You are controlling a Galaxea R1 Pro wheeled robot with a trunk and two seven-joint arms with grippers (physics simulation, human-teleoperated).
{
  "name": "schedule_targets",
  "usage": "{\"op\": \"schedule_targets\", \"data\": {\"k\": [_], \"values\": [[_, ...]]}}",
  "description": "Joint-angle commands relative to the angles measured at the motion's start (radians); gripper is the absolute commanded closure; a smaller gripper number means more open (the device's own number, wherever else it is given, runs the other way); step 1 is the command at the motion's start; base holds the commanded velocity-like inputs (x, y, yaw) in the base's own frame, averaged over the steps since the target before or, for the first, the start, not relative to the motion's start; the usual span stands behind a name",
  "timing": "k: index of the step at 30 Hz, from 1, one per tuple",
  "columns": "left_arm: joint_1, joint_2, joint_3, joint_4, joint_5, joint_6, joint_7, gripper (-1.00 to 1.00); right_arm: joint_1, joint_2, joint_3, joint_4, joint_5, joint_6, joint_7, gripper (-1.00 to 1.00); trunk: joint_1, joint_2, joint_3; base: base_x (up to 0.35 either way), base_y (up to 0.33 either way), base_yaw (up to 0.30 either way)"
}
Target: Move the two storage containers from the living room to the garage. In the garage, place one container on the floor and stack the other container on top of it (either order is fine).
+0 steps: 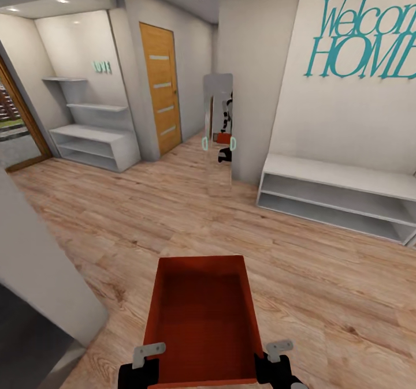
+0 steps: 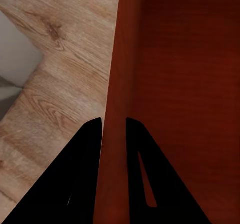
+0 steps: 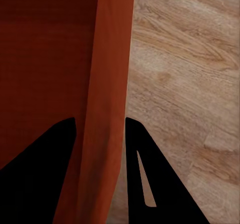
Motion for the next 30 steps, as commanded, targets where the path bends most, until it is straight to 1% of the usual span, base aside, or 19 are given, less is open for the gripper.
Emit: {"op": "schedule_targets", "data": {"k": [1,12,16,25,30], "values": [[0.0,-0.001,-0.003,0.035,0.0,0.009,0.011,1.0,-0.001,0.019,-0.009,-0.002,0.005,-0.035,0.014,1.0,0.001,-0.002,-0.002,0.326,0.0,0.0],[0.0,-0.001,-0.002,0.035,-0.001,0.008,0.011,1.0,-0.001,0.019,-0.009,-0.001,0.004,-0.035,0.015,1.0,0.001,-0.002,-0.002,0.326,0.0,0.002],[0.0,-0.001,-0.002,0.035,-0.001,0.007,0.011,1.0,-0.001,0.019,-0.008,-0.001,0.004,-0.035,0.014,1.0,0.001,-0.002,-0.003,0.326,0.0,0.2],[0.0,-0.001,-0.002,0.035,-0.001,0.009,0.01,1.0,0.0,0.019,-0.009,0.0,0.004,-0.035,0.015,1.0,0.001,-0.002,-0.007,0.326,0.0,0.28],[0.0,-0.001,-0.002,0.035,-0.001,0.009,0.009,1.0,0.0,0.019,-0.009,0.0,0.004,-0.035,0.015,1.0,0.001,-0.002,-0.007,0.326,0.0,0.093]]}}
